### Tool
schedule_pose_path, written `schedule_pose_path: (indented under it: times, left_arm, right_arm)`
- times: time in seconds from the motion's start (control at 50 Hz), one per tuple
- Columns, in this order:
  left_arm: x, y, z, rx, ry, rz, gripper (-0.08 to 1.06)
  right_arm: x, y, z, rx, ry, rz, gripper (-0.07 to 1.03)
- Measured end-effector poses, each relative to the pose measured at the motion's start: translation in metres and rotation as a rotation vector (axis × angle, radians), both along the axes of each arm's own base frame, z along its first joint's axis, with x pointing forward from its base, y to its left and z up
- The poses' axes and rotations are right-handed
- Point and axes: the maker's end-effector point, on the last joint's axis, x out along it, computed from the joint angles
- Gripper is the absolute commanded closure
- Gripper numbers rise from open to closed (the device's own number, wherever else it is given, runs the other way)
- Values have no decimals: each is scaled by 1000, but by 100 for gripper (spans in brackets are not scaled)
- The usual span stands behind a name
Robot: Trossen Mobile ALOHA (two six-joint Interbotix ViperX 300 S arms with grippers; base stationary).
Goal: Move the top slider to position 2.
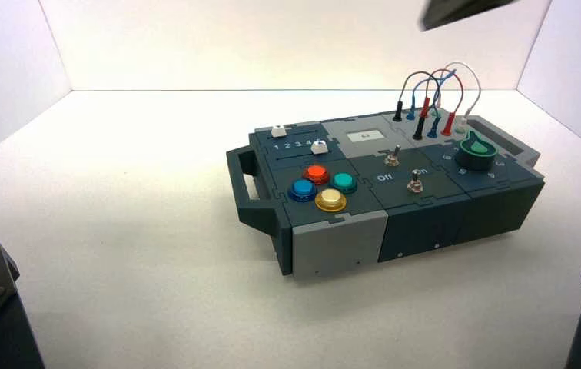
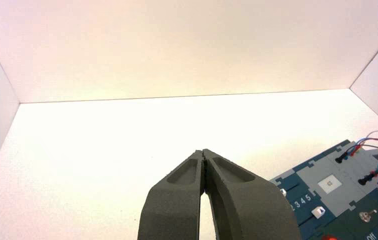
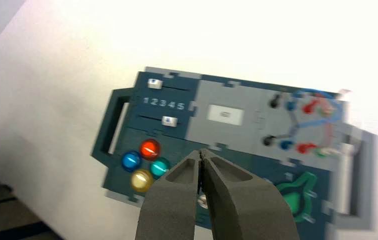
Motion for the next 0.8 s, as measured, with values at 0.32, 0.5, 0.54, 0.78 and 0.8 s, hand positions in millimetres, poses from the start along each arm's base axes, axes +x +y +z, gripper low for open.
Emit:
schedule_pose_path:
  times: [0.32, 0.5, 0.54, 0.78, 0.8]
  left_arm:
    - [-2, -1, 0, 1, 10, -5, 101]
    - [-2, -1, 1, 0, 10, -6, 101]
    - [-2, -1, 2, 0, 10, -6, 100]
    - [-3, -1, 0, 2, 18, -8, 101]
    - [-3, -1, 1, 1, 15, -8, 101]
  right_arm:
    - [26, 56, -16, -13, 131, 62, 98]
    - [32, 105, -34, -42, 196, 145, 98]
    - [33, 112, -38, -48, 205, 156, 98]
    - [37, 155, -74, -106, 287, 214, 98]
    - [38, 157, -77, -111, 293, 215, 98]
